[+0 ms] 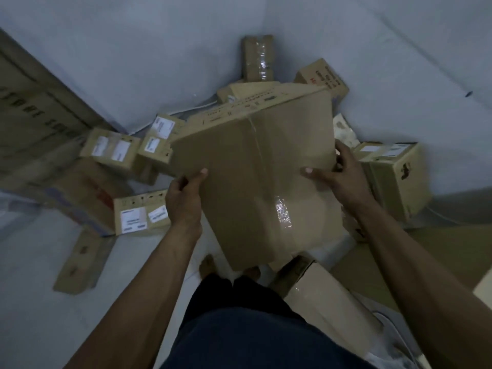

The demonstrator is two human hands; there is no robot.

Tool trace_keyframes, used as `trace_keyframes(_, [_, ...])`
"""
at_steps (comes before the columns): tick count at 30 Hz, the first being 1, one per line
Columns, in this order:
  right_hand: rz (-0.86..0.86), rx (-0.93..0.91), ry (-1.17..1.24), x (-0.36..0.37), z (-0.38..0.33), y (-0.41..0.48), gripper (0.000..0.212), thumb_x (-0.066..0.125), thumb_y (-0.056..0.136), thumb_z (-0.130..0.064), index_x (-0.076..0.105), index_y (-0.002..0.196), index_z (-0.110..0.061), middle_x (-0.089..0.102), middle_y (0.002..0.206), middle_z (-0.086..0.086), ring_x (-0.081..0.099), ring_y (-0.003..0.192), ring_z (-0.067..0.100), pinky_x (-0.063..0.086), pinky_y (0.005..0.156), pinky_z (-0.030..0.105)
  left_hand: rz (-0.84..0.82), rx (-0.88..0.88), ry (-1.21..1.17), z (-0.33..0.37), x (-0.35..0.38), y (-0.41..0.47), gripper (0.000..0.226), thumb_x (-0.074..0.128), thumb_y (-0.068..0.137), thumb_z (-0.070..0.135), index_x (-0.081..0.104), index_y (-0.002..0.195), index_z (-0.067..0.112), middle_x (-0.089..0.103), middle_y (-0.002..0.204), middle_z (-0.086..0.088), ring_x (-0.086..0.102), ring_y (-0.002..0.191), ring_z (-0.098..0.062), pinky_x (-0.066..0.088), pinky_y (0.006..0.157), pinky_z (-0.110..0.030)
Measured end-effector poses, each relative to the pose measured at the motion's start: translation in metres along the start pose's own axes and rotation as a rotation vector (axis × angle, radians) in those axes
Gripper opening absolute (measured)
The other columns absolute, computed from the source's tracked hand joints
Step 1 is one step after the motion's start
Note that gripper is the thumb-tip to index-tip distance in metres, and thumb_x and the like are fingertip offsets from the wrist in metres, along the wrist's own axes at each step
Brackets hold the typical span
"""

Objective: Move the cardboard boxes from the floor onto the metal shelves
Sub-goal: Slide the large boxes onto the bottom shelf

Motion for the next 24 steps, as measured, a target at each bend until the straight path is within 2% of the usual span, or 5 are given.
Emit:
trace_keyframes(4, [-0.043, -0.007, -0.043, 0.044, -0.017, -0.031, 0.089, 0.089, 0.052, -0.053, 0.056, 0.131, -0.028, 0.066, 0.124, -0.007, 0.066, 0.106, 0.012, 0.058, 0.077, 0.031, 0.006, 0.063, 0.03, 0.005, -0.069, -0.029, 0.03, 0.074, 0.08, 0.026, 0.071, 0.109, 0.035, 0.074, 0.097, 0.023, 0.068, 0.093, -0.003, 0.051, 0.077, -0.031])
trace_keyframes(10, [-0.298, -0.104, -0.11, 0.155, -0.039, -0.109, 0.067, 0.089, 0.065, -0.034, 0.063, 0.125, -0.022, 0.068, 0.122, -0.001, 0.065, 0.107, 0.016, 0.058, 0.083, 0.039, 0.06, 0.046, -0.069, -0.018, -0.217, -0.095, 0.045, 0.071, 0.086, 0.02, 0.061, 0.116, 0.052, 0.072, 0.1, 0.025, 0.071, 0.078, 0.0, 0.055, 0.05, -0.026])
trace_keyframes(14, [-0.547, -0.201, -0.128, 0.257, -0.062, -0.193, 0.065, 0.088, 0.073, -0.015, 0.062, 0.132, -0.02, 0.069, 0.121, -0.001, 0.067, 0.108, 0.021, 0.058, 0.083, 0.037, 0.271, 0.116, -0.16, -0.041, -0.348, -0.169, 0.05, 0.07, 0.084, 0.015, 0.057, 0.115, 0.052, 0.072, 0.095, 0.025, 0.07, 0.08, 0.003, 0.055, 0.058, -0.024])
trace_keyframes(19, [-0.818, -0.331, -0.182, 0.381, -0.09, -0.323, 0.071, 0.092, 0.068, -0.023, 0.06, 0.132, -0.029, 0.068, 0.12, -0.01, 0.067, 0.101, 0.01, 0.058, 0.072, 0.026, 0.541, 0.169, -0.32, -0.092, -0.505, -0.279, 0.024, 0.067, 0.087, 0.015, 0.072, 0.11, 0.018, 0.075, 0.106, 0.0, 0.07, 0.091, -0.013, 0.054, 0.068, -0.026])
trace_keyframes(24, [-1.04, -0.339, -0.228, 0.491, -0.088, -0.448, 0.075, 0.092, 0.068, -0.02, 0.056, 0.133, -0.016, 0.067, 0.125, 0.001, 0.067, 0.106, 0.016, 0.058, 0.081, 0.037, 0.679, 0.31, -0.454, -0.128, -0.618, -0.385, 0.036, 0.058, 0.091, 0.01, 0.068, 0.125, 0.015, 0.073, 0.117, -0.008, 0.071, 0.101, -0.021, 0.057, 0.076, -0.028])
Point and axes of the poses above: each hand's wrist, its own y-axis towards the middle knuckle, its own x-axis out of the palm, z = x × y, the point moved 9 cm from there along y, towards the middle knuckle
